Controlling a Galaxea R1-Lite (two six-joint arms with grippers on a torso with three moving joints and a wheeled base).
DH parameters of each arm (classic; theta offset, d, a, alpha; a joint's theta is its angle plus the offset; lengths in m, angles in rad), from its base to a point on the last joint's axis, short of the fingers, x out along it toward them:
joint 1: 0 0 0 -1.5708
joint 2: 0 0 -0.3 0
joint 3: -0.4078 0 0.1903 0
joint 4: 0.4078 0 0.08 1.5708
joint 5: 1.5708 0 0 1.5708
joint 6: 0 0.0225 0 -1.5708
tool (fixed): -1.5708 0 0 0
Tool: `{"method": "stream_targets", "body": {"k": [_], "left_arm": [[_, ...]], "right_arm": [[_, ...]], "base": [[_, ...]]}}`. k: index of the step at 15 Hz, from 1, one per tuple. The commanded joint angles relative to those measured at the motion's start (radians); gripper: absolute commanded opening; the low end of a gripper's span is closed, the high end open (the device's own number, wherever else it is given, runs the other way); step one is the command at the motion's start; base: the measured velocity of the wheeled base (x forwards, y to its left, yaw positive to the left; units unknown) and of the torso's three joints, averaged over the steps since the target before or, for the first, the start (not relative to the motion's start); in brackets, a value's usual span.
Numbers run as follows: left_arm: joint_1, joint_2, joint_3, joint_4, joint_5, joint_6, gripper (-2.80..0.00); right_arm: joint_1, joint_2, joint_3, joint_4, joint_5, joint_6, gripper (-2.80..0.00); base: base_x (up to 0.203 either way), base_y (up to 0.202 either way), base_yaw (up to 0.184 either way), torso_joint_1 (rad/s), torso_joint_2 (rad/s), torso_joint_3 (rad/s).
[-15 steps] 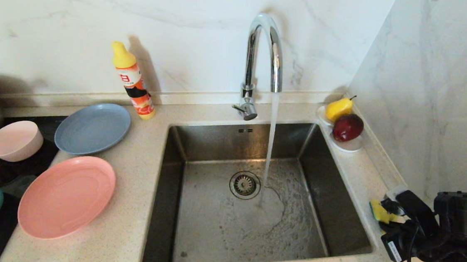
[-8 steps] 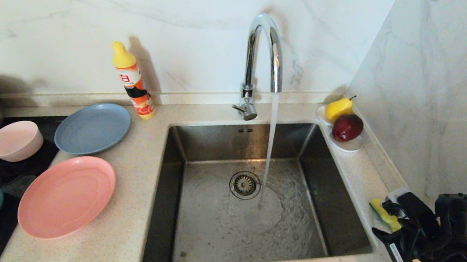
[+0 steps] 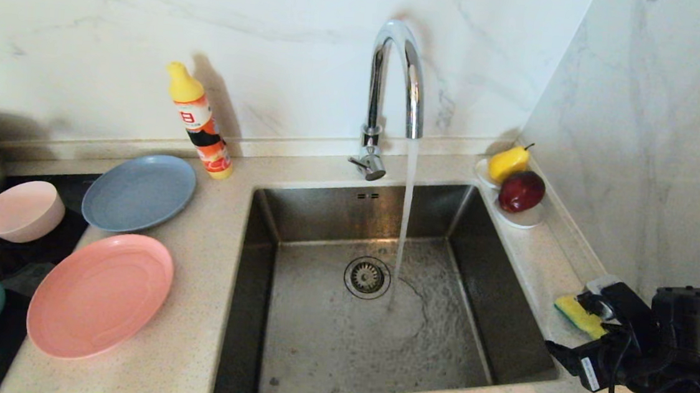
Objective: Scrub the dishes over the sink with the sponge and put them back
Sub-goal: Put down the sponge
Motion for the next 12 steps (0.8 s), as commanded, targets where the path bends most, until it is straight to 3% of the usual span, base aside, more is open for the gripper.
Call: {"method": "stream_targets", "body": {"k": [1,7,12], "left_arm": [[0.0,0.002,0.0,0.001,0.0,0.0,-2.8],[0.0,0.002,0.0,0.001,0.0,0.0,-2.8],[0.0,0.002,0.0,0.001,0.0,0.0,-2.8]], "right_arm": [[0.004,0.0,-0.001,0.007,0.002,0.043,0.0],[0.028,0.019,-0.051,0.076,0.007,0.262,0.0],[0.067,0.049,-0.092,0.09,0.007,0.351,0.0]], "base": [[0.0,0.0,0.0,0.0,0.0,0.0],[0.0,0.0,0.0,0.0,0.0,0.0],[0.0,0.0,0.0,0.0,0.0,0.0]]}}
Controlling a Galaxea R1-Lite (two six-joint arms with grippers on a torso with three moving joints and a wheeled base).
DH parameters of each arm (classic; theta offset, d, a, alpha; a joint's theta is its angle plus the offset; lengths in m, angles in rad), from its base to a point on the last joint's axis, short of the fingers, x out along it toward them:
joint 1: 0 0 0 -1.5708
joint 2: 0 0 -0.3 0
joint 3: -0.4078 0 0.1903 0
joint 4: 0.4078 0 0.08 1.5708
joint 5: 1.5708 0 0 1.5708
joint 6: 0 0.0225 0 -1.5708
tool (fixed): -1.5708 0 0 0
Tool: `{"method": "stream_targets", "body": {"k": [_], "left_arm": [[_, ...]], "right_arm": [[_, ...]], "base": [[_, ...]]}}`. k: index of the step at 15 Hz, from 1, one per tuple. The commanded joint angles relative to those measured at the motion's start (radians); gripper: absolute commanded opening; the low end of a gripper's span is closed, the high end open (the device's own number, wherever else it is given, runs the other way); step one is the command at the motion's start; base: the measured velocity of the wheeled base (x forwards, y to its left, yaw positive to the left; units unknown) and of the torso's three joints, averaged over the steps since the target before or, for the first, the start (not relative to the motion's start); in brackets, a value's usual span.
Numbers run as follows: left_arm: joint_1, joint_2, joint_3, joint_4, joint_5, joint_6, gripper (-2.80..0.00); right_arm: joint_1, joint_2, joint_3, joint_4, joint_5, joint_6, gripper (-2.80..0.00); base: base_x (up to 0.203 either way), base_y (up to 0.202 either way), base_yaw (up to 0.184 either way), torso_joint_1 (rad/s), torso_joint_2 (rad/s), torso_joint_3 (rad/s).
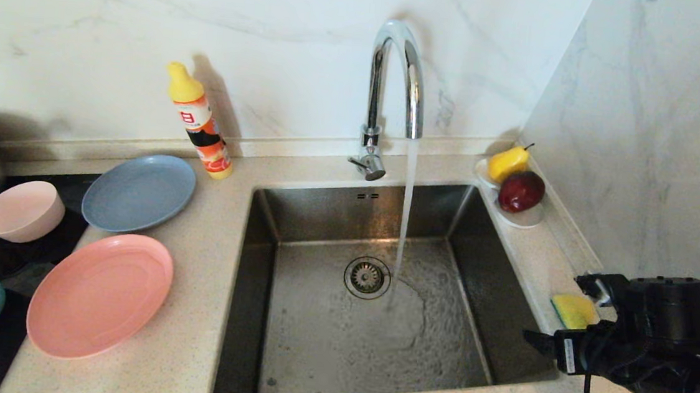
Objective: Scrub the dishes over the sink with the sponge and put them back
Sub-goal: Put down the sponge
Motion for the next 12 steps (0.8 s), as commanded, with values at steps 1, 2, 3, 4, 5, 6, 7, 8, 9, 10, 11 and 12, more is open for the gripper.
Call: {"method": "stream_targets", "body": {"k": [1,2,3,4,5,6,7,8,9,10,11,12], "left_arm": [[0.0,0.002,0.0,0.001,0.0,0.0,-2.8],[-0.001,0.002,0.0,0.001,0.0,0.0,-2.8],[0.001,0.002,0.0,0.001,0.0,0.0,-2.8],[-0.001,0.002,0.0,0.001,0.0,0.0,-2.8],[-0.001,0.002,0.0,0.001,0.0,0.0,-2.8],[-0.001,0.002,0.0,0.001,0.0,0.001,-2.8],[-0.001,0.002,0.0,0.001,0.0,0.0,-2.8],[0.001,0.002,0.0,0.001,0.0,0.001,-2.8],[-0.001,0.002,0.0,0.001,0.0,0.001,-2.8],[-0.001,0.002,0.0,0.001,0.0,0.0,-2.8],[-0.001,0.002,0.0,0.001,0.0,0.0,-2.8],[-0.001,0.002,0.0,0.001,0.0,0.0,-2.8]], "right_arm": [[0.012,0.018,-0.021,-0.002,-0.001,0.019,0.0],[0.013,0.018,-0.031,0.006,-0.001,0.028,0.0],[0.014,0.016,-0.037,0.02,0.0,0.034,0.0],[0.014,0.016,-0.039,0.025,-0.001,0.048,0.0],[0.014,0.016,-0.039,0.025,-0.001,0.061,0.0],[0.014,0.016,-0.04,0.025,-0.001,0.069,0.0],[0.014,0.014,-0.044,0.023,-0.001,0.073,0.0],[0.014,0.011,-0.045,0.015,-0.006,0.075,0.0],[0.014,-0.001,-0.046,0.01,-0.011,0.074,0.0],[0.013,-0.01,-0.045,0.01,-0.012,0.072,0.0],[0.012,-0.018,-0.046,0.01,-0.013,0.071,0.0],[0.012,-0.022,-0.047,0.01,-0.016,0.069,0.0]], "base": [[0.0,0.0,0.0,0.0,0.0,0.0],[0.0,0.0,0.0,0.0,0.0,0.0],[0.0,0.0,0.0,0.0,0.0,0.0],[0.0,0.0,0.0,0.0,0.0,0.0],[0.0,0.0,0.0,0.0,0.0,0.0],[0.0,0.0,0.0,0.0,0.0,0.0],[0.0,0.0,0.0,0.0,0.0,0.0],[0.0,0.0,0.0,0.0,0.0,0.0],[0.0,0.0,0.0,0.0,0.0,0.0],[0.0,0.0,0.0,0.0,0.0,0.0],[0.0,0.0,0.0,0.0,0.0,0.0],[0.0,0.0,0.0,0.0,0.0,0.0]]}}
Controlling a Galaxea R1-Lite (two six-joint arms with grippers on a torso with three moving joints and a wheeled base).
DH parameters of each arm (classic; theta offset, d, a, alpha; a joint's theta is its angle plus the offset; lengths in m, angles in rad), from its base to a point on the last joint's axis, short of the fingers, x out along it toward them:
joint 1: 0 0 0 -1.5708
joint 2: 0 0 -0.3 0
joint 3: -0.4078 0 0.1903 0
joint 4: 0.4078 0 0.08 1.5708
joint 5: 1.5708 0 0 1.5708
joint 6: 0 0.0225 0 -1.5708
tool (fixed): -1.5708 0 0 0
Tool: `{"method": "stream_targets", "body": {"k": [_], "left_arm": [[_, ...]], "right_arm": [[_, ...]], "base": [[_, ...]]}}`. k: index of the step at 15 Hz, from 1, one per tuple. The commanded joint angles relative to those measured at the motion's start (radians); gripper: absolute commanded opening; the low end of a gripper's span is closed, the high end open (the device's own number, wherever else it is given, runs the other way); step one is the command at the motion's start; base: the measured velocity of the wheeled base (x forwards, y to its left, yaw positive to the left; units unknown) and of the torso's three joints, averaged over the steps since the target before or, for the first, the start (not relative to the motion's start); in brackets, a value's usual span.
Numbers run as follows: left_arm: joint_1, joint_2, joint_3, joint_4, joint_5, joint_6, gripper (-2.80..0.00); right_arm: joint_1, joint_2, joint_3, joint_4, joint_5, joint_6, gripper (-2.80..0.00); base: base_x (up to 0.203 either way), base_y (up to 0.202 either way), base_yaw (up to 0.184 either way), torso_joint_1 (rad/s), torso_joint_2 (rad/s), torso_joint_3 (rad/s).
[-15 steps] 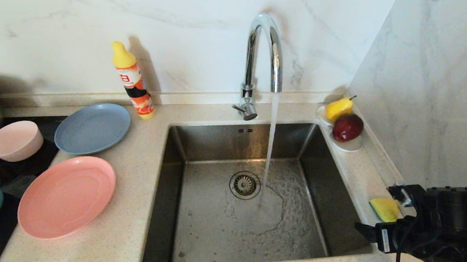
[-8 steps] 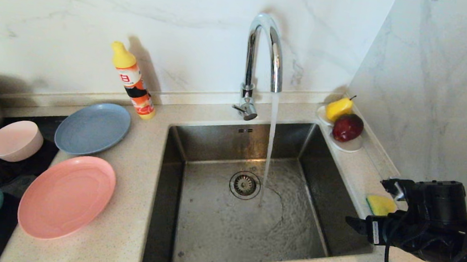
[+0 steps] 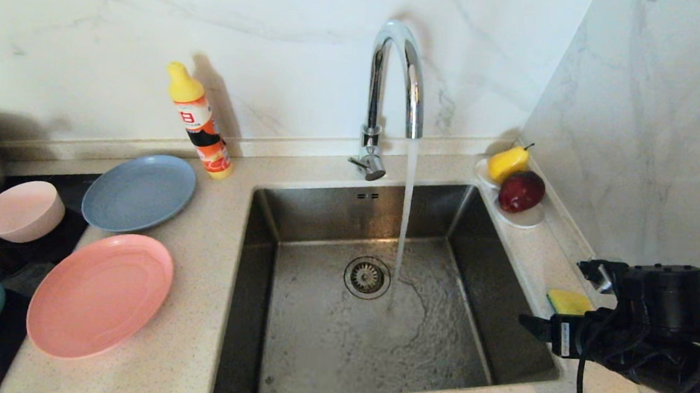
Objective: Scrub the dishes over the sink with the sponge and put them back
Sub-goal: Put down the sponge
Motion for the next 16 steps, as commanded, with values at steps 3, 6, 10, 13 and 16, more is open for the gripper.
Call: {"method": "stream_targets", "body": {"k": [3,6,10,13,16], "left_arm": [[0.001,0.002,0.0,0.001,0.0,0.001,-2.8],[0.0,0.002,0.0,0.001,0.0,0.001,-2.8],[0.001,0.002,0.0,0.001,0.0,0.0,-2.8],[0.0,0.002,0.0,0.001,0.0,0.001,-2.8],[0.0,0.002,0.0,0.001,0.0,0.0,-2.8]], "right_arm": [[-0.006,-0.036,-0.002,-0.013,-0.011,0.0,0.0],[-0.008,-0.049,-0.007,-0.025,-0.041,-0.02,0.0],[-0.008,-0.065,0.003,-0.047,-0.065,-0.056,0.0],[-0.01,-0.054,0.027,-0.047,-0.056,-0.045,0.0],[-0.043,-0.02,0.025,-0.054,-0.054,-0.042,0.0]], "base": [[0.0,0.0,0.0,0.0,0.0,0.0],[0.0,0.0,0.0,0.0,0.0,0.0],[0.0,0.0,0.0,0.0,0.0,0.0],[0.0,0.0,0.0,0.0,0.0,0.0],[0.0,0.0,0.0,0.0,0.0,0.0]]}}
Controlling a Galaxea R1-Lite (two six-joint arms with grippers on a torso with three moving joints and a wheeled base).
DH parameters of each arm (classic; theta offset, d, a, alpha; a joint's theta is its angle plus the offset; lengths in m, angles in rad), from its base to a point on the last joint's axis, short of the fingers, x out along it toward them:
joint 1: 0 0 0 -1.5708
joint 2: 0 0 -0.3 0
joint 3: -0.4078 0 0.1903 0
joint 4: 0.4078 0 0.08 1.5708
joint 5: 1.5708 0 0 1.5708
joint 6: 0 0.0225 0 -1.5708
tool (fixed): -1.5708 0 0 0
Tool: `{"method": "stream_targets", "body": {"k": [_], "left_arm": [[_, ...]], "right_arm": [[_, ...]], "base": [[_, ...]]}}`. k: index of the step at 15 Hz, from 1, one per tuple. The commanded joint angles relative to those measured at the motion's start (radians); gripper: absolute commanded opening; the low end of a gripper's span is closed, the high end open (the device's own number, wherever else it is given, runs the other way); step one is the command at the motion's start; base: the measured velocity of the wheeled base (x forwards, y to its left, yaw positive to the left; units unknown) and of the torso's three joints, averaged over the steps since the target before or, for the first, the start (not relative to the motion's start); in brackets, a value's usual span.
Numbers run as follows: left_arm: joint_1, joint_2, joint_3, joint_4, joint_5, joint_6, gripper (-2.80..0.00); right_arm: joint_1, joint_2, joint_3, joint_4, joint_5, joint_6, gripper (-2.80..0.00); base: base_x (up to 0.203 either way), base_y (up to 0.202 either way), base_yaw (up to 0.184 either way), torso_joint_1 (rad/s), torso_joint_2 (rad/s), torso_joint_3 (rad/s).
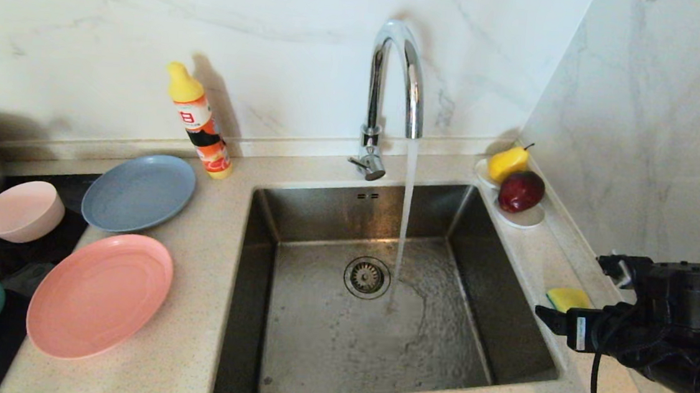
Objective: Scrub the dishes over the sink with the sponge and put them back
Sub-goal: Put down the sponge
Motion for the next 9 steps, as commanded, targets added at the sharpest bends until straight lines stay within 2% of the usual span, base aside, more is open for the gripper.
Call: {"method": "stream_targets", "body": {"k": [1,9], "left_arm": [[0.001,0.002,0.0,0.001,0.0,0.001,-2.8],[0.0,0.002,0.0,0.001,0.0,0.0,-2.8]], "right_arm": [[-0.015,0.028,-0.001,-0.005,0.0,0.001,0.0],[-0.02,0.051,0.007,-0.003,0.043,0.004,0.0]], "base": [[0.0,0.0,0.0,0.0,0.0,0.0],[0.0,0.0,0.0,0.0,0.0,0.0]]}}
